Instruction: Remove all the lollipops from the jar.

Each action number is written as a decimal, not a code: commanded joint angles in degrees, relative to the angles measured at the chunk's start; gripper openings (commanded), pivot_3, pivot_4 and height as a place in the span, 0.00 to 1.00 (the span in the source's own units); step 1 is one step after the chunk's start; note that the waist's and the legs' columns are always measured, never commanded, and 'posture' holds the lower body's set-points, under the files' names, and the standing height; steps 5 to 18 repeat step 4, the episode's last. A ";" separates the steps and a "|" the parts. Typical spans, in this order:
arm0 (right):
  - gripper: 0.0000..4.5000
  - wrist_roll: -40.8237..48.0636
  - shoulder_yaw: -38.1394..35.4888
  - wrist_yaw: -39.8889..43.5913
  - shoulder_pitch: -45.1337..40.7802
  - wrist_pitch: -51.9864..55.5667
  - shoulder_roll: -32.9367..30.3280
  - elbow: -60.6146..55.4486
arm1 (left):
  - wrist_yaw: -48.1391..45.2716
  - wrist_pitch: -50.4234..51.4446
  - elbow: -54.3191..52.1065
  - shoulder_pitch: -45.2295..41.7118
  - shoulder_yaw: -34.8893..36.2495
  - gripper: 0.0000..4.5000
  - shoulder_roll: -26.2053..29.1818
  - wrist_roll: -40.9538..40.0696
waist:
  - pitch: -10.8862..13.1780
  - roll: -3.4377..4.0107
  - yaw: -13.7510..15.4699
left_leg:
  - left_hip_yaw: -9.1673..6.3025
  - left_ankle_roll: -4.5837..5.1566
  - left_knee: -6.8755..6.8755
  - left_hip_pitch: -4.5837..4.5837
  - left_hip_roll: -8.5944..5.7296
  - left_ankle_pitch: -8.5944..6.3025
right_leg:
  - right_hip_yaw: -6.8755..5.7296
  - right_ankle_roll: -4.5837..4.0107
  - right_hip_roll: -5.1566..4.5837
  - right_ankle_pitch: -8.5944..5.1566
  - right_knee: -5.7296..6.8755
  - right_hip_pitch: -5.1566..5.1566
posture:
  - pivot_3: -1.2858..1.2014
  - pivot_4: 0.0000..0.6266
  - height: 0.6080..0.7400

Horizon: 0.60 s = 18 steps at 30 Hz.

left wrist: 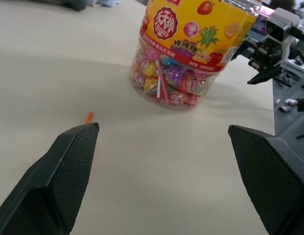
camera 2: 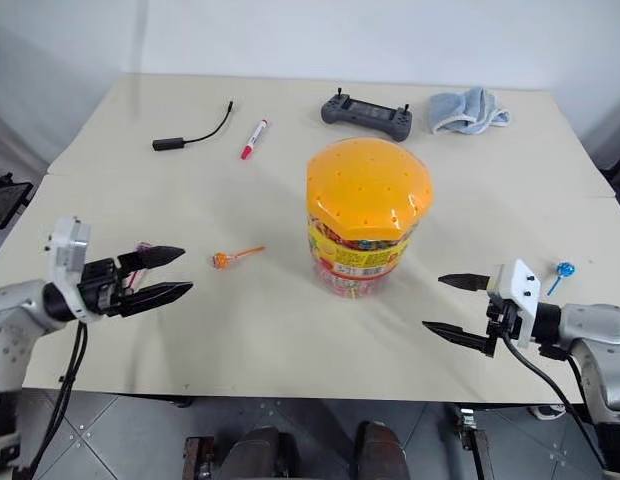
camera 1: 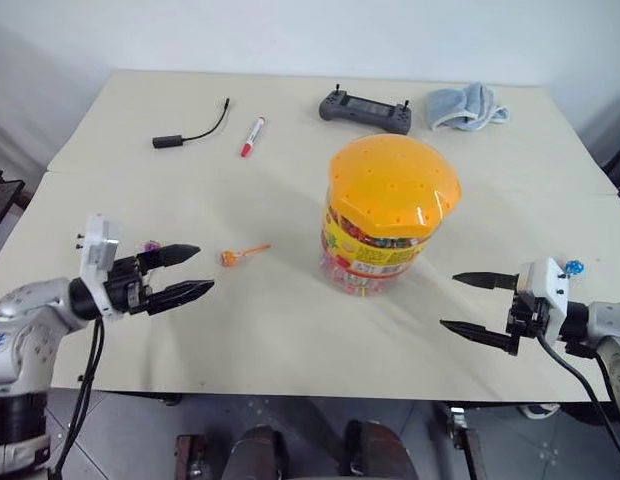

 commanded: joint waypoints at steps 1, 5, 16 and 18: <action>1.00 0.21 0.01 0.04 -1.38 -1.55 0.35 0.96 | 2.87 1.66 -5.39 1.84 3.80 1.00 0.70 -3.25 | 0.00 0.00 0.17 | -0.01 0.00 0.02 0.00 -0.01 0.00 | -0.01 0.00 -0.02 0.00 0.00 0.02 | 0.52 0.24 1.00; 1.00 -0.12 0.26 -1.91 -1.43 -1.66 1.54 1.16 | 3.51 2.30 -8.36 3.91 5.20 1.00 0.60 -4.98 | 0.00 0.00 0.44 | -0.01 0.00 0.06 0.02 -0.02 0.00 | -0.02 0.00 -0.03 0.00 0.01 0.07 | 0.52 0.24 1.00; 1.00 -0.12 0.26 -1.91 -1.43 -1.66 1.54 1.16 | 3.51 2.30 -8.36 3.91 5.20 1.00 0.60 -4.98 | 0.00 0.00 0.44 | -0.01 0.00 0.06 0.02 -0.02 0.00 | -0.02 0.00 -0.03 0.00 0.01 0.07 | 0.52 0.24 1.00; 1.00 -0.12 0.26 -1.91 -1.43 -1.66 1.54 1.16 | 3.51 2.30 -8.36 3.91 5.20 1.00 0.60 -4.98 | 0.00 0.00 0.44 | -0.01 0.00 0.06 0.02 -0.02 0.00 | -0.02 0.00 -0.03 0.00 0.01 0.07 | 0.52 0.24 1.00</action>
